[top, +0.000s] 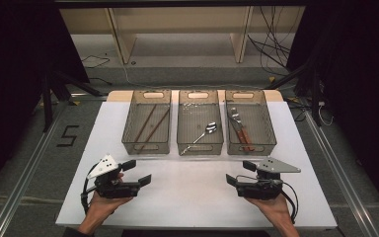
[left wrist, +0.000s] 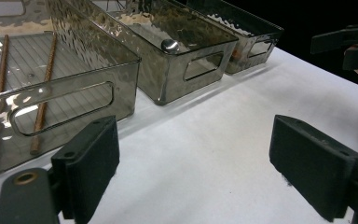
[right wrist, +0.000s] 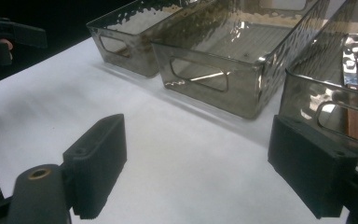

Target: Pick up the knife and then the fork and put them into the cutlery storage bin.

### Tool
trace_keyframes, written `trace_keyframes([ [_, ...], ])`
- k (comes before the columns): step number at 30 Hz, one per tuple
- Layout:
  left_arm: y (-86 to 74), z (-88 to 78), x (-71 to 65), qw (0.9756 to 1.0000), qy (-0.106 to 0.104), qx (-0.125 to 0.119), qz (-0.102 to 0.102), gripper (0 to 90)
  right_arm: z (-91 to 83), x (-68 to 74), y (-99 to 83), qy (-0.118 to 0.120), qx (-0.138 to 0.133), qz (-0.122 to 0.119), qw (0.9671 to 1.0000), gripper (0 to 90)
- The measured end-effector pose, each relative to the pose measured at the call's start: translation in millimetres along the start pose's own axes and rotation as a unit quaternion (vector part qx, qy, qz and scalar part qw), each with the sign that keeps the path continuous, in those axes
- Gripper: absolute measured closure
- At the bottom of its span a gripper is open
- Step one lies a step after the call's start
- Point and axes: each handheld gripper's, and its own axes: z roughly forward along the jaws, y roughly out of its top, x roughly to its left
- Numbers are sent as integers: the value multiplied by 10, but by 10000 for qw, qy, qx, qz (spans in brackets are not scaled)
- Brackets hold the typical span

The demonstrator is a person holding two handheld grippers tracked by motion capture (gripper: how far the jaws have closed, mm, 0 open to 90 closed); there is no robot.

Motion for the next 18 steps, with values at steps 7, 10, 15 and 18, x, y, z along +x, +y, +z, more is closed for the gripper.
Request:
trace_keyframes([
  [7,-1,4,-7,10000,-38,33,16,155,-66,-4,-94,-28,-81,39,10000,200],
  [10,-1,5,-9,10000,-43,36,22,155,-81,12,-130,-22,-97,54,9999,199],
  [15,-2,7,-11,10000,-57,42,19,155,-95,23,-161,-45,-98,19,9999,193],
  [18,-1,8,-12,10000,-57,47,29,155,-99,11,-174,-89,-91,22,9999,191],
])
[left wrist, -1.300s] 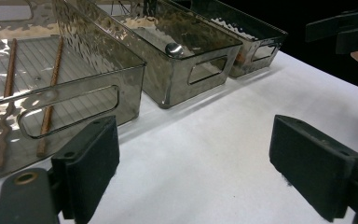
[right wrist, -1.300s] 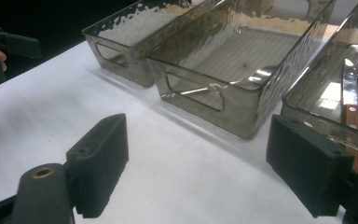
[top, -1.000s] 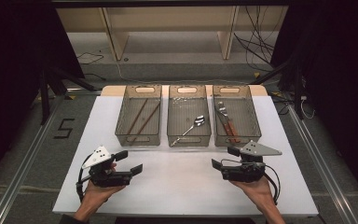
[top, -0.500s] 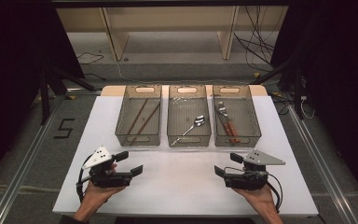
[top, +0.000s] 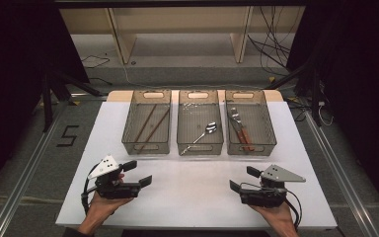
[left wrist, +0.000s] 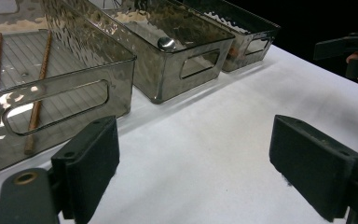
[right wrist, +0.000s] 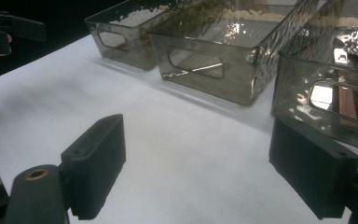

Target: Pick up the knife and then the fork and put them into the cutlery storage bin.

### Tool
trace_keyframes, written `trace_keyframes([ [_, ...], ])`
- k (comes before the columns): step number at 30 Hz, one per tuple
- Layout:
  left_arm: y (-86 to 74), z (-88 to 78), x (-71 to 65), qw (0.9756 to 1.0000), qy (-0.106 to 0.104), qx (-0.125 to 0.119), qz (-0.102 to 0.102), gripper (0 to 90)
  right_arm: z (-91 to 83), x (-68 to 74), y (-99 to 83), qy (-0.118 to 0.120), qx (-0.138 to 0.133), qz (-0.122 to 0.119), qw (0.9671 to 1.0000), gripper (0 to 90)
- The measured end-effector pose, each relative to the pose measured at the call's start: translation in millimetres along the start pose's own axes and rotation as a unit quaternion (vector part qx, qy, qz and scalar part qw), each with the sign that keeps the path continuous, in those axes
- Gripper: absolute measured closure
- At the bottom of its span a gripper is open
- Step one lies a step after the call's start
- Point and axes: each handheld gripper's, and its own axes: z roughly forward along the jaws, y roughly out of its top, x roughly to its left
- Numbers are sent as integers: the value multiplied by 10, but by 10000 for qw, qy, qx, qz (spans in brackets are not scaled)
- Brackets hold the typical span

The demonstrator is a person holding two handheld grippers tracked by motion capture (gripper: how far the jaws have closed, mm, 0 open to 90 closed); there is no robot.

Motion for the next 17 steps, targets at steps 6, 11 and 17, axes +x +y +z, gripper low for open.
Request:
trace_keyframes([
  [6,1,0,1,10000,0,3,5,155,-7,-7,7,-24,-51,13,10000,191],
  [11,1,0,1,10000,3,-1,5,155,-11,-7,12,-33,-72,7,10000,192],
  [17,1,1,2,10000,6,0,9,155,-13,-6,14,-30,-84,14,10000,191],
])
